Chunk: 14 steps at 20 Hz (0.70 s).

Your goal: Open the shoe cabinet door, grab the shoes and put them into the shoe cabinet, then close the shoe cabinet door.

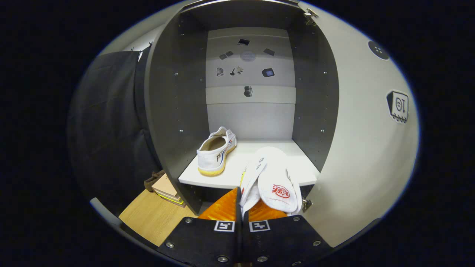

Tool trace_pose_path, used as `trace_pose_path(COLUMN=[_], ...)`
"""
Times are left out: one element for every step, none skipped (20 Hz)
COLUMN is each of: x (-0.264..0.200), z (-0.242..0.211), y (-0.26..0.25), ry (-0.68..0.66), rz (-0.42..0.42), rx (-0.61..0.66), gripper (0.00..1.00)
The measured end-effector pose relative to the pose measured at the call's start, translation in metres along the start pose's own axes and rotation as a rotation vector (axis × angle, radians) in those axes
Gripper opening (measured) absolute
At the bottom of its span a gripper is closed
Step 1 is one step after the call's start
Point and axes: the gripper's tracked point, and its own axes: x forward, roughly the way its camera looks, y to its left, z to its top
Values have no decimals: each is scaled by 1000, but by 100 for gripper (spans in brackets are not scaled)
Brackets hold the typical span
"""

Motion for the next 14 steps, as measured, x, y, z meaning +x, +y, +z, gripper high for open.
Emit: trace_pose_path(x=[14, 29, 42, 56, 72, 85, 97, 110, 124, 137, 147, 157, 167, 174], z=[10, 17, 23, 29, 36, 41, 45, 50, 54, 57, 61, 64, 65, 64], y=[-3, -7, -10, -13, -16, -19, -20, -21, -23, -25, -27, -28, -31, -35], ry=[-1, 2, 8, 17, 23, 34, 42, 49, 58, 72, 84, 97, 112, 130], rz=[0, 0, 2, 6, 13, 21, 27, 28, 26, 25, 28, 30, 30, 22], rx=[-6, -7, -7, -6, -3, -1, -11, -21, -31, -41, -42, -45, -49, -58], gripper=[0, 0, 0, 0, 0, 0, 0, 0, 0, 0, 0, 0, 0, 0])
